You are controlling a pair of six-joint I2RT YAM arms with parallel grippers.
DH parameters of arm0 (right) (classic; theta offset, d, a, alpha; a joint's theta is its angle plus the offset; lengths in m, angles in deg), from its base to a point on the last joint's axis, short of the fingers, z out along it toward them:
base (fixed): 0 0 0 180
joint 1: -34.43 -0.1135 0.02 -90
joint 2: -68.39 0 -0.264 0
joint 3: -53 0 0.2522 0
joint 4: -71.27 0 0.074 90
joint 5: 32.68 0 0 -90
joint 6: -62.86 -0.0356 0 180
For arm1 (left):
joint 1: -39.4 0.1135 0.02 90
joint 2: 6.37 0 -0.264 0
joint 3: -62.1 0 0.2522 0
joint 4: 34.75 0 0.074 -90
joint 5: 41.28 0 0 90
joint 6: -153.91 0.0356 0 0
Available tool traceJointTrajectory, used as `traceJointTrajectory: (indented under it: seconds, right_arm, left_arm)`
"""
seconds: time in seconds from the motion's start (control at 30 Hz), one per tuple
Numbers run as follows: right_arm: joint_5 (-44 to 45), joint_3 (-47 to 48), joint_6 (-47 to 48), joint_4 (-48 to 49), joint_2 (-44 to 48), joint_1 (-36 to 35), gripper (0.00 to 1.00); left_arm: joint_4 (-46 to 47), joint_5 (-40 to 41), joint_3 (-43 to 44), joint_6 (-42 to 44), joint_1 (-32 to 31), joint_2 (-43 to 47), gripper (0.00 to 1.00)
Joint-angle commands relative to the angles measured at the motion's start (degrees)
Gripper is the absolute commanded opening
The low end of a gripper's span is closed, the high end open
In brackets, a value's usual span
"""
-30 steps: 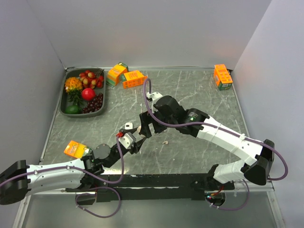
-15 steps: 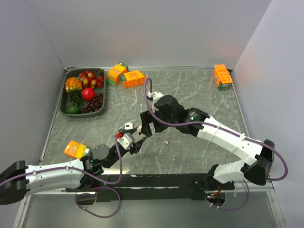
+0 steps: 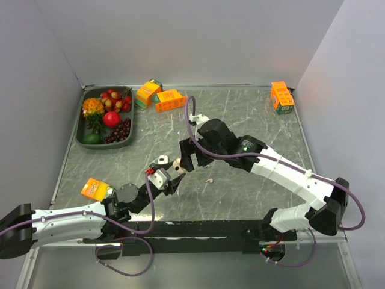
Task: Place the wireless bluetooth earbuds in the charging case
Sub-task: Open the charging case.
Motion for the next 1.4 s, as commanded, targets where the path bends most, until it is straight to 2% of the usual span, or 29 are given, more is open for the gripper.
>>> traceJointTrajectory:
  seconds: [0.0,0.47,0.6,0.7,0.87,1.0,1.17,1.3,1.37]
  right_arm:
    - [1.60,0.67,0.16,-0.43,2.86,1.18,0.93]
    - [1.08,-0.48,0.16,0.27,4.53,2.24,0.94]
    - [-4.80,-2.85,-0.62,5.71,7.69,2.24,0.94]
    - [-11.90,-4.86,-3.60,10.45,8.57,3.81,0.94]
    - [-18.69,-9.08,-9.67,17.40,8.84,6.27,0.94]
    - [-19.14,-8.04,-10.21,17.07,6.47,6.28,0.89]
    - [-19.58,-8.13,-10.47,17.94,5.15,6.72,0.80]
    - [-19.75,-8.21,-10.29,17.85,4.45,7.16,0.69]
    - [-19.76,-8.56,-10.38,17.85,4.27,7.60,0.67]
  left_arm:
    - [1.24,1.12,-0.29,1.08,-0.55,1.10,0.01]
    - [1.33,2.00,-0.91,0.90,-0.73,2.06,0.01]
    - [3.26,2.44,-1.61,0.64,-0.73,2.24,0.01]
    - [5.11,2.61,-1.87,0.47,-0.73,1.72,0.01]
    - [7.22,2.17,-1.35,0.55,-0.73,0.57,0.01]
    - [7.75,1.30,-0.73,0.73,-0.81,-0.04,0.01]
    - [7.75,0.33,0.06,0.82,-0.81,-0.31,0.01]
    - [7.66,-0.11,0.32,0.29,-0.81,0.13,0.01]
    - [7.40,-0.02,0.41,-0.06,-0.81,0.39,0.01]
